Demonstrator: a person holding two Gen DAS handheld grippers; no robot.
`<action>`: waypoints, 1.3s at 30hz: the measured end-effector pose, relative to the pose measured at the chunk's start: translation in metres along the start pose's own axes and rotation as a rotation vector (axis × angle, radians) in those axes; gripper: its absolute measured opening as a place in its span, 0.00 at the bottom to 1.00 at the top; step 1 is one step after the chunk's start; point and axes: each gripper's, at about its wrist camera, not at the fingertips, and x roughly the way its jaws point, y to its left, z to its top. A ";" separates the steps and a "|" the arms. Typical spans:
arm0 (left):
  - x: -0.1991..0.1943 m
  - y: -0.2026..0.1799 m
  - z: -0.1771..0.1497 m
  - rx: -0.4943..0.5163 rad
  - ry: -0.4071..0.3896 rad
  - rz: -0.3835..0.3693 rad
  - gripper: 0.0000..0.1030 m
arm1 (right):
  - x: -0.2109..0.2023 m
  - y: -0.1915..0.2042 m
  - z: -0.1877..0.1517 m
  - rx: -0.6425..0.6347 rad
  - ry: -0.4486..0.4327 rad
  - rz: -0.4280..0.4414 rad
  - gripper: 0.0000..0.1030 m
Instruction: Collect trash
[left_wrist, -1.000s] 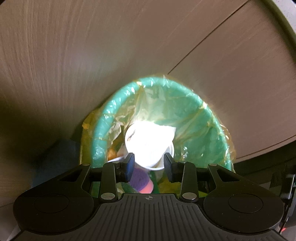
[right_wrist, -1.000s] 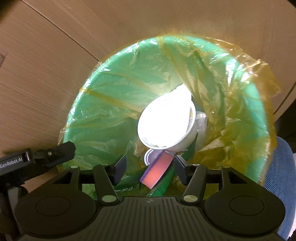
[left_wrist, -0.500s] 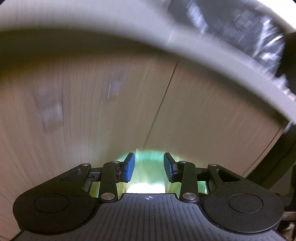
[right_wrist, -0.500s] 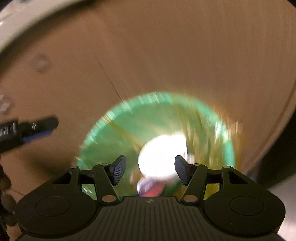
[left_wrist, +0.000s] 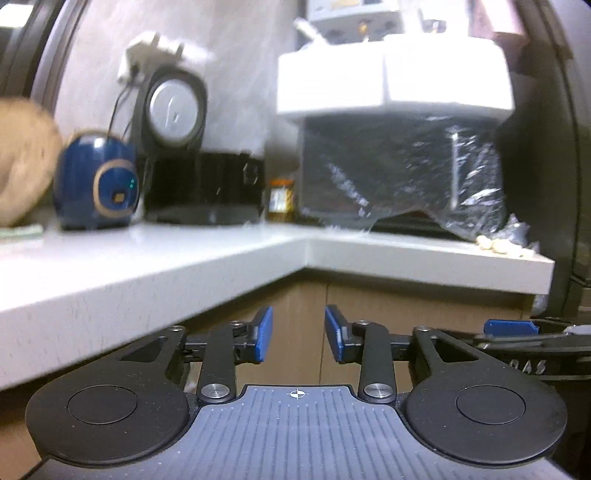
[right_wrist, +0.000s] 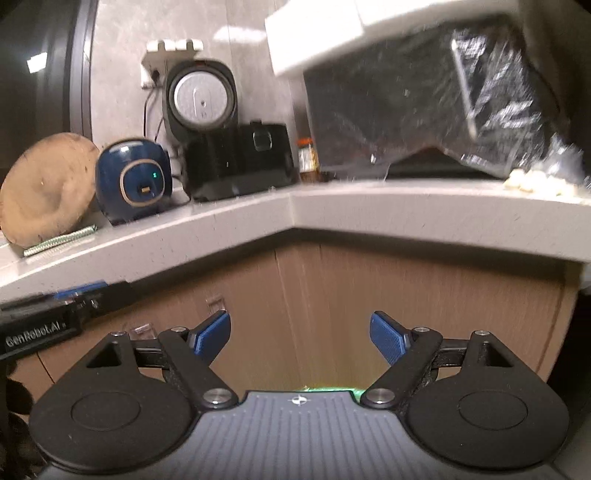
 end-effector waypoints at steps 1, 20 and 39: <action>-0.005 -0.007 0.002 0.007 -0.012 0.001 0.26 | -0.005 0.001 0.002 -0.005 -0.015 -0.011 0.83; -0.010 -0.038 0.006 0.008 0.070 0.031 0.20 | -0.029 0.012 0.013 -0.071 -0.075 -0.054 0.84; -0.010 -0.039 0.006 0.009 0.070 0.043 0.20 | -0.024 0.012 0.010 -0.066 -0.053 -0.051 0.88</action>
